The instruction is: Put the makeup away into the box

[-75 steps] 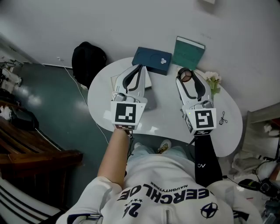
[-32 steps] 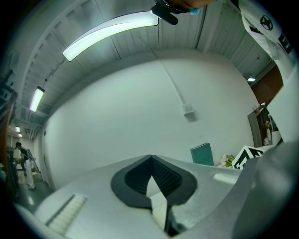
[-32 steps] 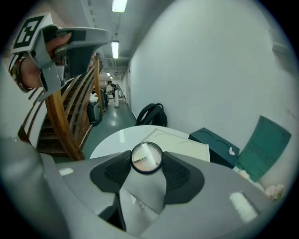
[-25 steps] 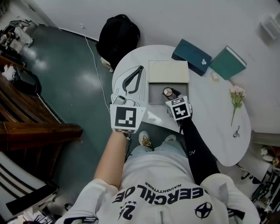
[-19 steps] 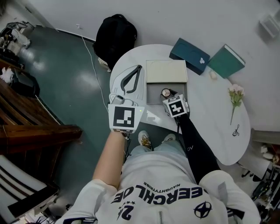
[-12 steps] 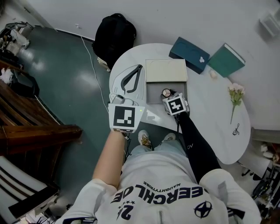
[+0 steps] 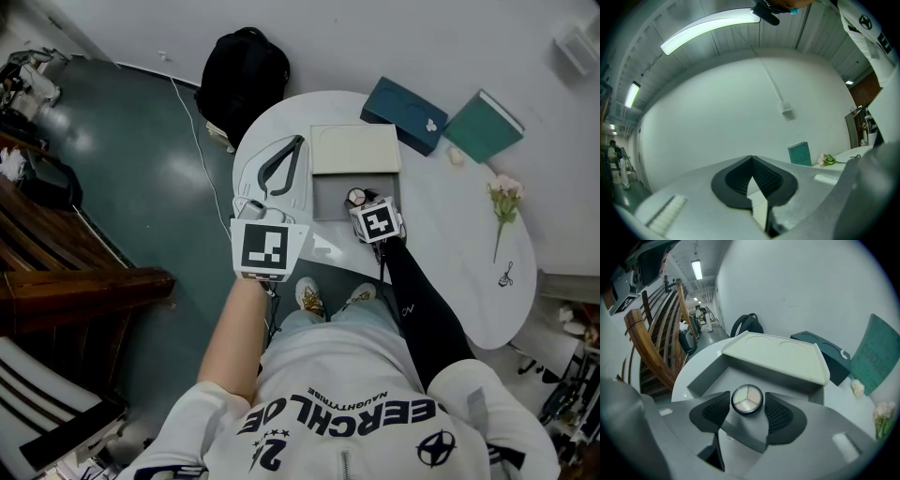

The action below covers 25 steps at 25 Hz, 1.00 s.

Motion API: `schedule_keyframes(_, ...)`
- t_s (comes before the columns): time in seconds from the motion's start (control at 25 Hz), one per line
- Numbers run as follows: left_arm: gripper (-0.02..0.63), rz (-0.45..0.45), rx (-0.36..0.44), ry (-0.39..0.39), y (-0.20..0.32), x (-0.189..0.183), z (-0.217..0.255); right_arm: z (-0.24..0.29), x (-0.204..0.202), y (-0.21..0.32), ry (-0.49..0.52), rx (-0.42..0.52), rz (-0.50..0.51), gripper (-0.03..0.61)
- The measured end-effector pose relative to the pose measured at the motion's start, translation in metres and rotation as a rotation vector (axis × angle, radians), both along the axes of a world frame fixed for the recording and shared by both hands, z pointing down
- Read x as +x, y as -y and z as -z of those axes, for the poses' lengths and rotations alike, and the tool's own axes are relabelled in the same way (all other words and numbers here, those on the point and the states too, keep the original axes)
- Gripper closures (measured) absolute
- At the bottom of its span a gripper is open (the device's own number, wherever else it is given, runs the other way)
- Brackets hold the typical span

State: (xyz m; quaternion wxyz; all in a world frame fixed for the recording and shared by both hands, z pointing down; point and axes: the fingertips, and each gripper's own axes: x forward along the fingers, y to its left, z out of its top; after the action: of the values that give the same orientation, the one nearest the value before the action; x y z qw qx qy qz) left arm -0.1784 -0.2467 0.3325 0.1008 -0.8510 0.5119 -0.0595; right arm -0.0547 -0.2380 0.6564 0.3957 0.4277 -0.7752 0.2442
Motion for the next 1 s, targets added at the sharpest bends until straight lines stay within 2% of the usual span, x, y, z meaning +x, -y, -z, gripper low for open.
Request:
schedule_keyframes(0.08, 0.612, 0.000, 0.001, -0.002, 0.000, 0.000, 0.000, 0.001, 0.001, 0.001, 0.015, 0.009, -0.011, 0.218)
schedule_keyframes(0.48, 0.612, -0.007, 0.004, -0.004, 0.000, 0.000, 0.000, 0.004, 0.007, 0.001, 0.014, 0.035, -0.032, 0.241)
schedule_keyframes(0.68, 0.612, -0.013, 0.006, -0.008, 0.002, -0.001, 0.002, 0.013, 0.010, 0.004, 0.033, 0.077, -0.054, 0.255)
schedule_keyframes(0.84, 0.612, -0.010, 0.001, -0.026, 0.004, -0.004, 0.002, 0.043, 0.016, 0.012, 0.090, 0.175, -0.106, 0.268)
schedule_keyframes(1.0, 0.612, -0.009, 0.006, -0.036, 0.006, -0.006, 0.007, 0.099, 0.022, 0.027, 0.117, 0.359, -0.128, 0.288)
